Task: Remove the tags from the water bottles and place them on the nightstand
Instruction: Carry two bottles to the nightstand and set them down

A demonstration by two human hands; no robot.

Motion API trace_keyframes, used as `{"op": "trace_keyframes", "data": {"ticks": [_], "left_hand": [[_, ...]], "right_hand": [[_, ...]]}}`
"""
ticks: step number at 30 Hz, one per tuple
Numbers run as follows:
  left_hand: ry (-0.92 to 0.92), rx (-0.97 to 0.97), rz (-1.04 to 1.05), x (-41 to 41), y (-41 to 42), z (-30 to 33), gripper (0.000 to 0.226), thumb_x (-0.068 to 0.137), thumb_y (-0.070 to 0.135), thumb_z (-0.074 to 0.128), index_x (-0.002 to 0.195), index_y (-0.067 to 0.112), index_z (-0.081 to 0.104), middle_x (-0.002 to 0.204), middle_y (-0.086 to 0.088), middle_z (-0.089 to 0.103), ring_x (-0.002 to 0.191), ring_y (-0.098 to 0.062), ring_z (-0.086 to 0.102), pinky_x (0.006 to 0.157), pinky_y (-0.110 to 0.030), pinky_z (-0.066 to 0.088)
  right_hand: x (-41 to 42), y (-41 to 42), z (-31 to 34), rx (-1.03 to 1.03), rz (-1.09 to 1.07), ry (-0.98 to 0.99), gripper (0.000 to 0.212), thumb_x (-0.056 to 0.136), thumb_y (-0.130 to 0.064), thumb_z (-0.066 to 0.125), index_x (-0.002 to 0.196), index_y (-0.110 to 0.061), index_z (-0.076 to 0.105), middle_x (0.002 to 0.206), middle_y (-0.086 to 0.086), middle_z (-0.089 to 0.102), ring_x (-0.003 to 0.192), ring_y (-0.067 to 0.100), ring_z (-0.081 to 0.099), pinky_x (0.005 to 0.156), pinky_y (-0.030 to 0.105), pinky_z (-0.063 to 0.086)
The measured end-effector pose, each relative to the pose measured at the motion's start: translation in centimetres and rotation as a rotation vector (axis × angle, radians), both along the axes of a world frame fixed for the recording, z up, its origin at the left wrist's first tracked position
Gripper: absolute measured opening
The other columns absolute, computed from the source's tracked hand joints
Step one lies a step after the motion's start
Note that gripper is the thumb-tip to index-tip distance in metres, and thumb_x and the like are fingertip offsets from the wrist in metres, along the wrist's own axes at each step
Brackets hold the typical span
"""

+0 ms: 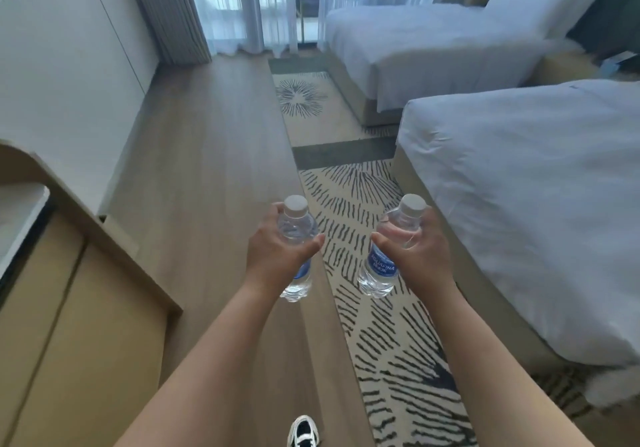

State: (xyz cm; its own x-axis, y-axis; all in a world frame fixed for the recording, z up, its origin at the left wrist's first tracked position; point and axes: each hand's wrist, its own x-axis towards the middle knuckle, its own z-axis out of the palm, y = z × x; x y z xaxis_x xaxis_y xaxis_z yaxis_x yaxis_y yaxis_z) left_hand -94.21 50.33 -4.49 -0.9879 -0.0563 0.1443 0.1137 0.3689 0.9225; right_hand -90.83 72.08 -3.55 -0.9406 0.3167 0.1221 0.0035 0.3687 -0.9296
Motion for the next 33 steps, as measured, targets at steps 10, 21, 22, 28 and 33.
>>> {"op": "trace_keyframes", "data": {"ticks": [10, 21, 22, 28, 33], "left_hand": [[-0.023, -0.001, -0.063, -21.9, 3.9, -0.4, 0.053, 0.064, 0.038, 0.087, 0.106, 0.036, 0.055, 0.102, 0.005, 0.07, 0.092, -0.014, 0.069, 0.087, -0.044, 0.055], [0.003, 0.001, -0.105, -50.1, 15.1, -1.5, 0.054, 0.066, 0.035, 0.086, 0.109, 0.028, 0.055, 0.1, 0.007, 0.067, 0.091, -0.012, 0.066, 0.082, -0.036, 0.055], [0.006, -0.005, -0.113, -52.6, 16.1, -1.2, 0.053, 0.066, 0.036, 0.086, 0.108, 0.03, 0.055, 0.098, 0.007, 0.067, 0.09, -0.012, 0.066, 0.081, -0.035, 0.055], [-0.017, 0.015, -0.159, -66.3, 20.3, -0.3, 0.05, 0.064, 0.037, 0.087, 0.104, 0.032, 0.057, 0.095, 0.009, 0.07, 0.087, -0.011, 0.068, 0.083, -0.042, 0.057], [-0.041, 0.051, -0.155, -78.0, 22.7, -0.9, 0.048, 0.064, 0.038, 0.086, 0.1, 0.035, 0.057, 0.093, 0.01, 0.07, 0.085, -0.009, 0.069, 0.083, -0.041, 0.057]], "right_hand": [[-20.8, 4.6, -0.4, 0.009, -0.043, 0.003, 0.053, 0.068, -0.032, 0.082, 0.107, -0.03, 0.046, 0.106, -0.004, 0.063, 0.096, 0.014, 0.064, 0.083, 0.036, 0.054], [-48.7, 15.3, -1.8, 0.079, -0.072, 0.003, 0.052, 0.065, -0.04, 0.083, 0.101, -0.031, 0.047, 0.1, -0.008, 0.064, 0.091, 0.011, 0.064, 0.08, 0.04, 0.055], [-51.1, 16.0, -1.6, 0.092, -0.075, -0.002, 0.051, 0.065, -0.041, 0.083, 0.099, -0.032, 0.046, 0.099, -0.007, 0.064, 0.089, 0.011, 0.064, 0.08, 0.04, 0.056], [-64.0, 19.6, -0.6, 0.046, -0.101, -0.015, 0.055, 0.061, -0.048, 0.08, 0.099, -0.031, 0.045, 0.1, -0.008, 0.065, 0.091, 0.014, 0.066, 0.081, 0.047, 0.056], [-75.1, 21.2, -1.1, 0.074, -0.149, 0.008, 0.053, 0.063, -0.043, 0.082, 0.102, -0.034, 0.046, 0.097, -0.01, 0.065, 0.088, 0.011, 0.065, 0.08, 0.043, 0.056]]}}
